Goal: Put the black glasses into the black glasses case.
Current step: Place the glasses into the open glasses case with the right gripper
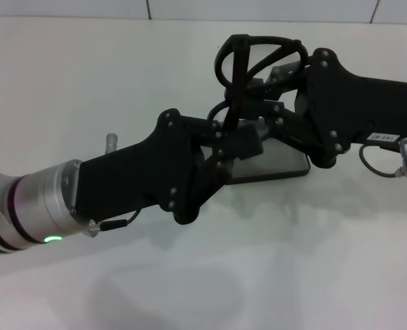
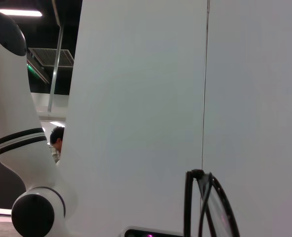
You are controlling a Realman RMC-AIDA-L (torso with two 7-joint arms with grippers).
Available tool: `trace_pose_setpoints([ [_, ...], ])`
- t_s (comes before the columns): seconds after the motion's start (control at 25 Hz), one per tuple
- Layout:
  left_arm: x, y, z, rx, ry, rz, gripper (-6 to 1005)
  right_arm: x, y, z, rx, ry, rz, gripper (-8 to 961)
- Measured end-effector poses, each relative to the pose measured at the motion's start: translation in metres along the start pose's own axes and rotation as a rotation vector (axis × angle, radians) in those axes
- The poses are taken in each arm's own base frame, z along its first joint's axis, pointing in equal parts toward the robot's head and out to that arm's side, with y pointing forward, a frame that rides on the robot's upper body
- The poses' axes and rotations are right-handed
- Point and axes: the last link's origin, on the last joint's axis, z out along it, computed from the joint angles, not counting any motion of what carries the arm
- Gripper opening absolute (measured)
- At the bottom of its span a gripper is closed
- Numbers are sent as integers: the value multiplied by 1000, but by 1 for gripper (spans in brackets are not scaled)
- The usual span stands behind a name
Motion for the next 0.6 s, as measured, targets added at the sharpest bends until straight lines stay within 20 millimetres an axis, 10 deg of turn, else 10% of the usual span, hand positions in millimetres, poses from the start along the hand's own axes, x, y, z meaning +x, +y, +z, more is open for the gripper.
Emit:
trace_pose_setpoints([
  [0.6, 20, 7, -37, 31, 25, 41, 33, 4, -15, -10, 73, 118, -44, 104],
])
